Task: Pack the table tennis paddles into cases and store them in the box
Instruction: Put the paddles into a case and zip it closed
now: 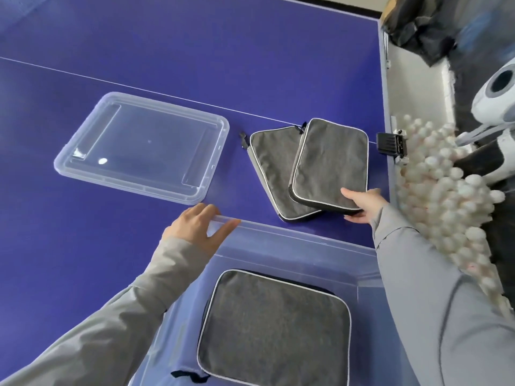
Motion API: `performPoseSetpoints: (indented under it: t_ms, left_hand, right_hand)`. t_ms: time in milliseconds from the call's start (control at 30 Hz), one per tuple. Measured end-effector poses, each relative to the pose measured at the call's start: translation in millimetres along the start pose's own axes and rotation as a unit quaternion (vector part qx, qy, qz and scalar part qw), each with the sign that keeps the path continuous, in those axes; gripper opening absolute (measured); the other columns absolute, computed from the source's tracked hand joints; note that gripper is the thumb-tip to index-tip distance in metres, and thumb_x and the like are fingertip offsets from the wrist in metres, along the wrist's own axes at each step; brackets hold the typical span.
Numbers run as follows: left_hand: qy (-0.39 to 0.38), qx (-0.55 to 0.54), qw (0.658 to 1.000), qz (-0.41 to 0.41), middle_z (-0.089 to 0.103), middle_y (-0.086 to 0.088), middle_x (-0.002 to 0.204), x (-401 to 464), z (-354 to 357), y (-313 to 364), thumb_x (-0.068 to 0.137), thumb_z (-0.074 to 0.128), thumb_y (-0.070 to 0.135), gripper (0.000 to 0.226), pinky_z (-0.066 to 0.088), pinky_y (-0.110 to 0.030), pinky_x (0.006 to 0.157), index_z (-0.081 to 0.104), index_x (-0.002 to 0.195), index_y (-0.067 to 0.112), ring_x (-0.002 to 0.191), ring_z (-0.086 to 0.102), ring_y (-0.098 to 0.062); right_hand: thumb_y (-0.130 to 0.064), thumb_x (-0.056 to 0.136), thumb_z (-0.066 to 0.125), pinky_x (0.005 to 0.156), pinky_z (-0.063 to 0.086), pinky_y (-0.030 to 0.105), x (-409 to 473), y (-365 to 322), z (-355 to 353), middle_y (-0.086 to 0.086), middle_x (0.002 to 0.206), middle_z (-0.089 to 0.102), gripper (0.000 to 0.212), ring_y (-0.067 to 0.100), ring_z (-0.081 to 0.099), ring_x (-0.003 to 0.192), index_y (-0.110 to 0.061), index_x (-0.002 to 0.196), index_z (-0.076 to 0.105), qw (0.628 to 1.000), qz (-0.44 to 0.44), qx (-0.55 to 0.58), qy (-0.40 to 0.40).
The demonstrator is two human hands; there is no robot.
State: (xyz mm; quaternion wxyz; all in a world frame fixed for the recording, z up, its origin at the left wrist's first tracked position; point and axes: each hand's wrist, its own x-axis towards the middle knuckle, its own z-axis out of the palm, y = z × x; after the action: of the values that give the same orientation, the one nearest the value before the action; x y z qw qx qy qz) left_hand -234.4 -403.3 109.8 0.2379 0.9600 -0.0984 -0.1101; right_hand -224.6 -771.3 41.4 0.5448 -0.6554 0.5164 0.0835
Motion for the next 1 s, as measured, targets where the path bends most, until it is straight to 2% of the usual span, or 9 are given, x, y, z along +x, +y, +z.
performPoseSetpoints:
  t_ms: [67, 133, 300, 400, 500, 567, 700, 867, 1000]
  left_hand:
    - [0.0, 0.007, 1.0, 0.0, 0.052, 0.012, 0.092, 0.3, 0.0, 0.4, 0.083, 0.046, 0.064, 0.042, 0.04, -0.029, 0.068, 0.054, 0.092, 0.024, 0.081, 0.046, -0.015]
    - [0.0, 0.013, 1.0, -0.002, 0.051, 0.013, 0.093, 0.8, -0.3, 1.4, 0.083, 0.046, 0.063, 0.043, 0.037, -0.028, 0.068, 0.055, 0.095, 0.023, 0.083, 0.046, -0.015]
    - [-0.005, 0.023, 1.0, 0.001, 0.057, 0.008, 0.105, 1.1, -1.2, 2.6, 0.085, 0.045, 0.063, 0.047, 0.038, -0.03, 0.071, 0.056, 0.104, 0.022, 0.1, 0.054, -0.02]
    - [-0.014, 0.012, 1.0, 0.009, 0.057, 0.006, 0.11, 2.2, -0.3, 0.8, 0.087, 0.043, 0.06, 0.047, 0.044, -0.033, 0.079, 0.056, 0.108, 0.02, 0.107, 0.052, -0.02]
    - [0.026, -0.118, 0.992, 0.035, 0.058, -0.001, 0.112, 2.2, -3.3, -8.2, 0.092, 0.04, 0.052, 0.047, 0.04, -0.039, 0.094, 0.058, 0.114, 0.015, 0.112, 0.052, -0.024]
    - [0.051, -0.293, 0.954, -0.021, 0.057, -0.001, 0.108, -0.1, -20.0, -21.7, 0.084, 0.034, 0.051, 0.053, 0.038, -0.037, 0.095, 0.058, 0.114, 0.015, 0.108, 0.053, -0.023]
    - [-0.003, -0.604, 0.785, -0.137, 0.062, 0.0, 0.095, 0.9, -90.0, -74.2, 0.092, 0.038, 0.053, 0.033, 0.044, -0.032, 0.07, 0.053, 0.1, 0.025, 0.077, 0.061, -0.016]
    - [0.003, -0.607, 0.785, -0.125, 0.058, 0.009, 0.075, -16.0, -184.9, -192.7, 0.091, 0.04, 0.058, 0.037, 0.044, -0.021, 0.048, 0.053, 0.109, 0.029, 0.051, 0.055, -0.004]
    - [0.093, -0.586, 0.796, -0.12, 0.066, 0.006, 0.085, -58.2, -235.2, -302.6, 0.08, 0.063, 0.053, 0.053, 0.048, -0.026, 0.058, 0.052, 0.121, 0.022, 0.071, 0.063, -0.015]
  right_hand:
    - [-0.023, 0.078, 0.076, 0.054, 0.056, 0.039, -5.1, -6.4, -5.0, 0.011, 0.133, 0.039, 0.073, 0.03, 0.053, 0.106, -0.01, 0.13, 0.026, 0.997, -0.04, 0.059, 0.006]
    - [-0.02, 0.079, 0.075, 0.053, 0.056, 0.037, -17.1, -15.5, -11.5, 0.014, 0.121, 0.048, 0.064, 0.028, 0.06, 0.091, -0.008, 0.126, 0.033, 0.991, -0.064, 0.115, -0.018]
    - [-0.013, 0.089, 0.062, 0.053, 0.054, 0.029, -79.2, -41.1, -16.9, 0.006, 0.085, 0.061, 0.006, 0.019, 0.064, 0.066, -0.012, 0.09, 0.056, 0.965, -0.117, 0.225, -0.071]
    - [-0.014, 0.089, 0.062, 0.059, 0.052, 0.032, -124.3, -48.9, -3.9, 0.002, 0.087, 0.061, 0.005, 0.022, 0.063, 0.075, -0.015, 0.091, 0.057, 0.953, -0.176, 0.238, -0.069]
    - [-0.018, 0.086, 0.067, 0.066, 0.054, 0.036, -177.2, -48.6, 21.0, 0.001, 0.103, 0.054, 0.042, 0.022, 0.06, 0.091, -0.006, 0.122, 0.049, 0.937, -0.232, 0.252, -0.063]
    - [-0.02, 0.084, 0.068, 0.072, 0.054, 0.038, -218.8, -41.8, 43.1, -0.003, 0.107, 0.058, 0.05, 0.018, 0.061, 0.1, -0.009, 0.128, 0.046, 0.927, -0.278, 0.245, -0.066]
    - [-0.019, 0.08, 0.07, 0.092, 0.049, 0.04, -297.2, -18.5, 107.3, -0.007, 0.11, 0.067, 0.048, 0.013, 0.063, 0.104, -0.021, 0.123, 0.048, 0.918, -0.328, 0.208, -0.082]
    - [-0.007, 0.085, 0.063, 0.082, 0.049, 0.019, -390.0, 12.9, 236.5, -0.005, 0.096, 0.07, 0.04, 0.007, 0.065, 0.089, -0.025, 0.117, 0.046, 0.905, -0.368, 0.147, -0.152]
    - [-0.005, 0.085, 0.065, 0.073, 0.049, 0.013, -450.9, 47.1, 342.6, -0.002, 0.096, 0.07, 0.048, 0.006, 0.067, 0.086, -0.029, 0.119, 0.042, 0.904, -0.36, 0.083, -0.216]
